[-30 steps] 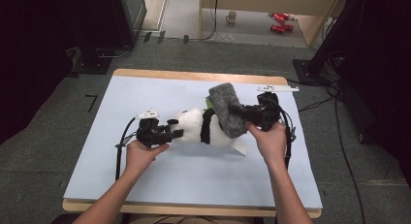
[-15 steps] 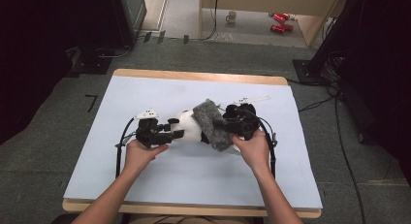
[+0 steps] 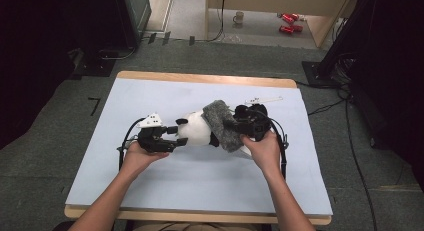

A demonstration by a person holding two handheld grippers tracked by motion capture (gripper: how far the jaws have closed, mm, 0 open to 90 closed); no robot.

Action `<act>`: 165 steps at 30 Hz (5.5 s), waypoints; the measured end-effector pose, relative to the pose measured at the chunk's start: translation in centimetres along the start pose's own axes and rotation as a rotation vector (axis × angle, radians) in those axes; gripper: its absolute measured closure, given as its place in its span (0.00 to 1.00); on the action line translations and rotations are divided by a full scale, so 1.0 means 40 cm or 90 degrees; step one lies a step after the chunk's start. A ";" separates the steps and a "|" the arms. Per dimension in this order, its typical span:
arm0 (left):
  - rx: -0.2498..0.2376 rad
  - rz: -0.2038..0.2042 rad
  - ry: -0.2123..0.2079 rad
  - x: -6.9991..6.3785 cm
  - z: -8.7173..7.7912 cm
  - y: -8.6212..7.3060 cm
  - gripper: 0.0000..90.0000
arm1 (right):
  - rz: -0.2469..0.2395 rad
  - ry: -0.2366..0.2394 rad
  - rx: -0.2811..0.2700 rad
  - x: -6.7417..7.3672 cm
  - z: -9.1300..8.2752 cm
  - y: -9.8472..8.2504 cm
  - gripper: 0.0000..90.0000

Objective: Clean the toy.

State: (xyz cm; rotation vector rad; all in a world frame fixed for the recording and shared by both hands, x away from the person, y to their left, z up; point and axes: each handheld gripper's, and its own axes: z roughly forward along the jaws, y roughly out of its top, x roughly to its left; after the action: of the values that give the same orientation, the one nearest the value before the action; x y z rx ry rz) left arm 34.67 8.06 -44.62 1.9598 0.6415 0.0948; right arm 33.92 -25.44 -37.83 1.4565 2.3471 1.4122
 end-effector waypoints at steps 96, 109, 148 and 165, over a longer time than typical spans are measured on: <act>0.025 -0.131 0.072 -0.021 0.020 0.011 0.66 | -0.001 -0.077 -0.063 -0.026 -0.017 0.018 0.88; 0.023 -0.136 0.066 -0.015 0.020 0.008 0.65 | 0.039 -0.103 -0.077 -0.072 -0.055 0.005 0.88; 0.002 -0.122 0.111 -0.033 0.026 -0.002 0.64 | -0.080 0.001 0.004 0.121 0.149 0.020 0.87; 0.021 -0.128 0.077 0.014 0.030 0.021 0.64 | -0.014 -0.073 -0.057 -0.002 0.000 0.008 0.88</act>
State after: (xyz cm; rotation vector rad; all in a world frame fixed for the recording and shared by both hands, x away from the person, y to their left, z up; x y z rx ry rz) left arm 35.88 7.06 -44.60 1.9209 0.9208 0.0792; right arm 34.18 -25.44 -37.65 1.4429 2.1956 1.3717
